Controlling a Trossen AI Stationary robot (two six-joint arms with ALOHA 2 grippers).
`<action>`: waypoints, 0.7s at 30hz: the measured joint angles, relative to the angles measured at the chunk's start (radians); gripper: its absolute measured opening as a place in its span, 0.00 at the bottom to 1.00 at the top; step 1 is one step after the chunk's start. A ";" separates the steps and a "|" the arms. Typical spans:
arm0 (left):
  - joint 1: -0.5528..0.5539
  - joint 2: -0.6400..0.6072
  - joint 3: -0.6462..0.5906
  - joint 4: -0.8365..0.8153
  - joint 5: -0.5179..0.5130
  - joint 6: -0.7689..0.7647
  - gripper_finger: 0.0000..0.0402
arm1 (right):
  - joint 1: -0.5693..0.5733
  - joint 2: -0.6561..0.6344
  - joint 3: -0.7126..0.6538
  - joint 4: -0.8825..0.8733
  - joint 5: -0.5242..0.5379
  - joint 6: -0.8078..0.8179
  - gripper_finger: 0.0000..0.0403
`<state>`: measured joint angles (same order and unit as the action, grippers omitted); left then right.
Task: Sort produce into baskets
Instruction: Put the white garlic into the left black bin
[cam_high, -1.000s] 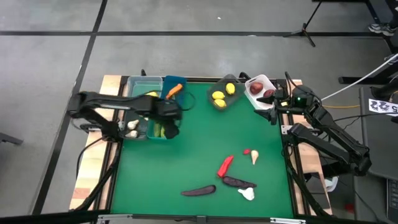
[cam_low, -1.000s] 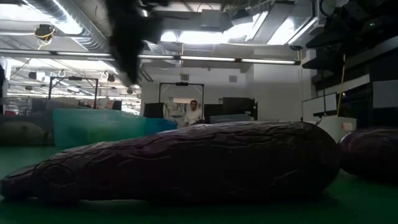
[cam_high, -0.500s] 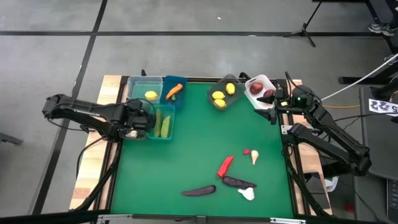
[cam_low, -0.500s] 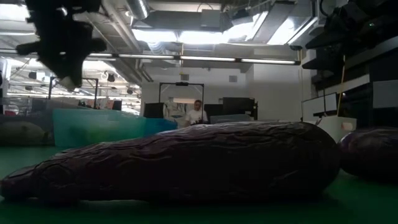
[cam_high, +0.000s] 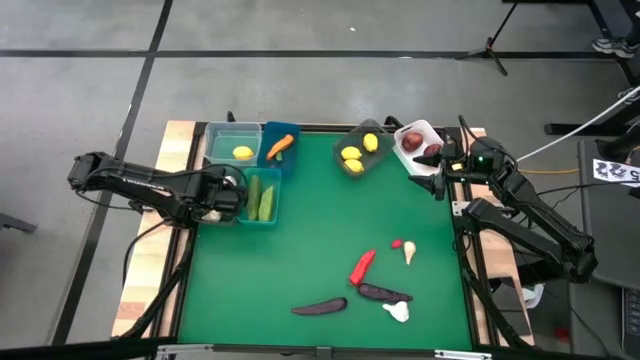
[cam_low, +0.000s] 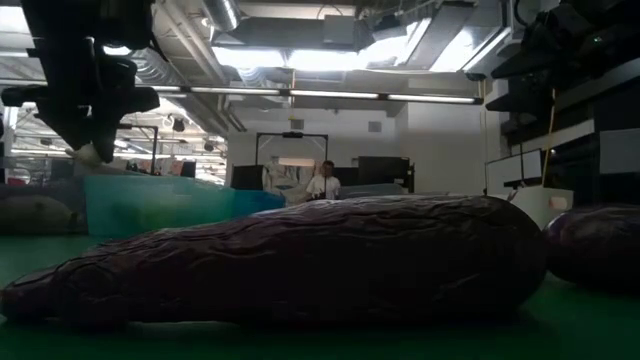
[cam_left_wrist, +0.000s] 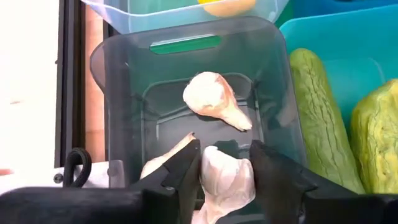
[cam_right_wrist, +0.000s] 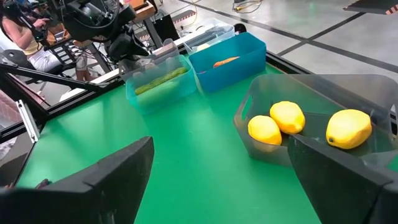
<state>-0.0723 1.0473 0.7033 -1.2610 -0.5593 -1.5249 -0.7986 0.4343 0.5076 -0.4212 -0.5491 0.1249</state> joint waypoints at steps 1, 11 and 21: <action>0.000 0.000 0.000 0.000 0.000 0.004 0.37 | 0.000 0.000 0.000 0.000 0.000 0.000 0.92; 0.000 0.000 0.000 0.283 -0.007 0.208 0.64 | 0.000 0.000 0.000 0.000 0.000 0.000 0.92; 0.000 0.109 0.001 1.261 -0.026 0.889 0.65 | 0.000 0.000 0.000 0.000 0.000 0.000 0.92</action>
<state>-0.0727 1.1561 0.7044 -0.0001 -0.5856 -0.6362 -0.7982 0.4343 0.5076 -0.4213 -0.5491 0.1249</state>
